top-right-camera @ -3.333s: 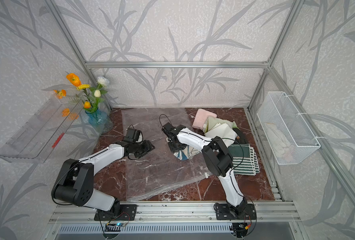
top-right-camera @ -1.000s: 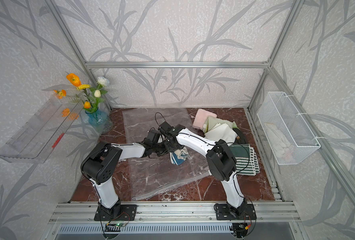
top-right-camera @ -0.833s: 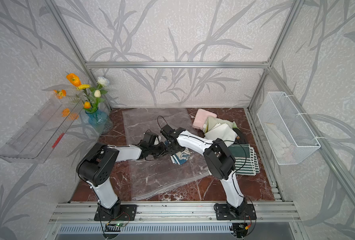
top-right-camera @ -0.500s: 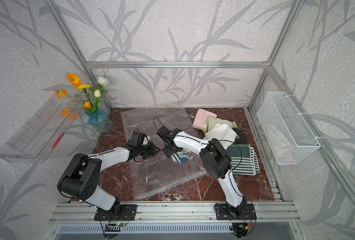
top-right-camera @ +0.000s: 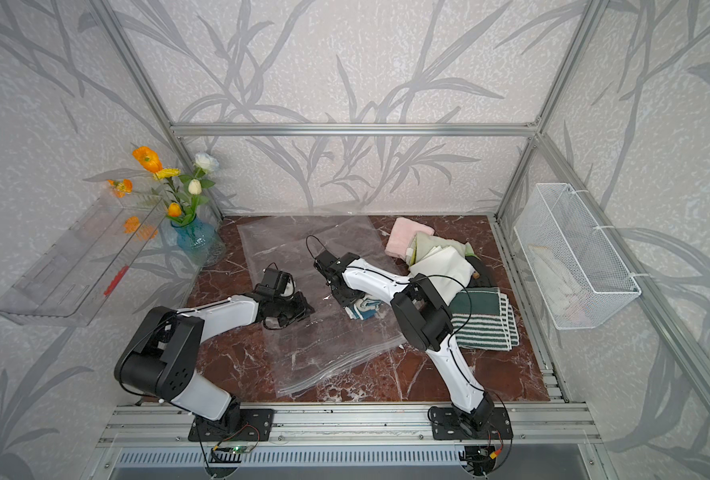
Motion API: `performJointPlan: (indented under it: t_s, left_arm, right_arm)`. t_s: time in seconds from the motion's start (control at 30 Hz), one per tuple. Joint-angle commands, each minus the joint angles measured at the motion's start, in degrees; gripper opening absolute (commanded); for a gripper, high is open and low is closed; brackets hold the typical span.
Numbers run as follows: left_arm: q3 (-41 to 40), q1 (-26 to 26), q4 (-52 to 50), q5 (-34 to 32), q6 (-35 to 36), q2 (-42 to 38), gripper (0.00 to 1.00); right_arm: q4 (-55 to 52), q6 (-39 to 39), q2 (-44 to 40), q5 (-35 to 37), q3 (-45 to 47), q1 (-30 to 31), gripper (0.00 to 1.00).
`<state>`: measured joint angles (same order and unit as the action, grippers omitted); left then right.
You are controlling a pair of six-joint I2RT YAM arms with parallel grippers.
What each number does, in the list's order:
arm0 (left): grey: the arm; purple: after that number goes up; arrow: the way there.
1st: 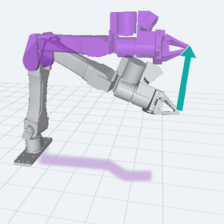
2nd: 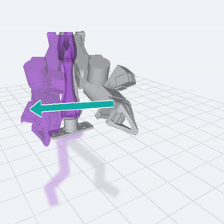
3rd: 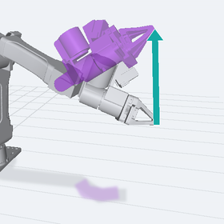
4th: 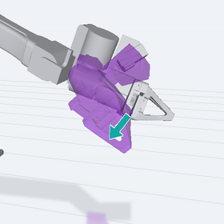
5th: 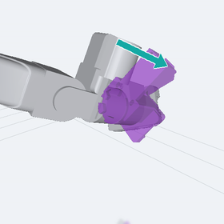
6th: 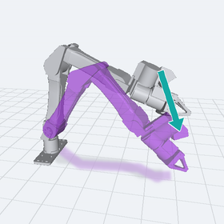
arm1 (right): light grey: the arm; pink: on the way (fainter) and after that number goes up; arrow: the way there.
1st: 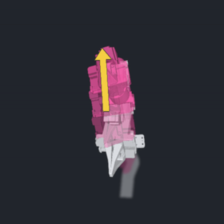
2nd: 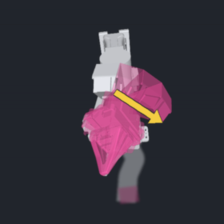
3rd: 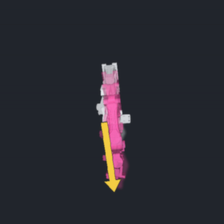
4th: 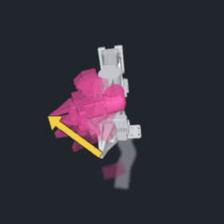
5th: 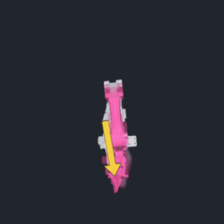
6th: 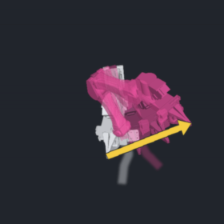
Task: Place the folded towel into the vacuum bag
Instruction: Pick up the towel from the vacuum bag.
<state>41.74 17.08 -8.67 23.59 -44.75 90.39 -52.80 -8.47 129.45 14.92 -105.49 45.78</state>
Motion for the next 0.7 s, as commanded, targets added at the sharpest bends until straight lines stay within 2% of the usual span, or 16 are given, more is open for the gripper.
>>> performJointPlan:
  t_s: [0.0, 0.03, 0.13, 0.23, 0.33, 0.4, 0.47, 0.6, 0.67]
  left_arm:
    - [0.9, -0.2, -3.5, -2.2, 2.4, -1.6, 0.24]
    - [0.8, -0.2, -3.5, -2.4, 2.5, -1.7, 0.24]
    - [0.4, -0.1, -2.8, -2.4, 1.9, -1.5, 0.24]
    - [0.1, 0.1, -2.2, -2.5, 1.4, -1.5, 0.24]
    - [0.1, 0.2, -2.1, -2.4, 1.4, -1.5, 0.24]
    - [0.3, 0.2, -2.4, -2.4, 1.7, -1.4, 0.24]
    - [0.6, 0.2, -3.0, -2.4, 1.9, -1.5, 0.24]
    - [1.0, 0.2, -4.0, -2.9, 2.5, -2.3, 0.24]
    - [1.2, 0.2, -4.5, -2.8, 2.7, -2.4, 0.24]
  right_arm:
    - [-4.2, 2.2, -0.1, -4.1, 2.0, -2.9, 0.31]
    - [-4.6, 2.5, -0.5, -6.2, 1.5, -3.2, 0.49]
    - [-6.0, 3.0, 0.8, -6.6, -0.1, -3.1, 0.73]
    - [-5.5, 2.3, 1.7, -3.9, 0.5, -2.9, 0.88]
    - [-4.3, 1.6, 4.4, -3.5, 1.0, -3.0, 0.90]
    - [-5.8, 1.0, 8.1, -2.5, -0.5, -3.2, 0.84]
    - [-6.7, 0.4, 11.2, -2.4, -1.2, -3.5, 0.72]
    - [-4.8, -0.1, 10.6, -4.3, 1.1, -4.1, 0.38]
    - [-6.3, 0.2, 10.2, -4.2, -0.1, -4.6, 0.26]
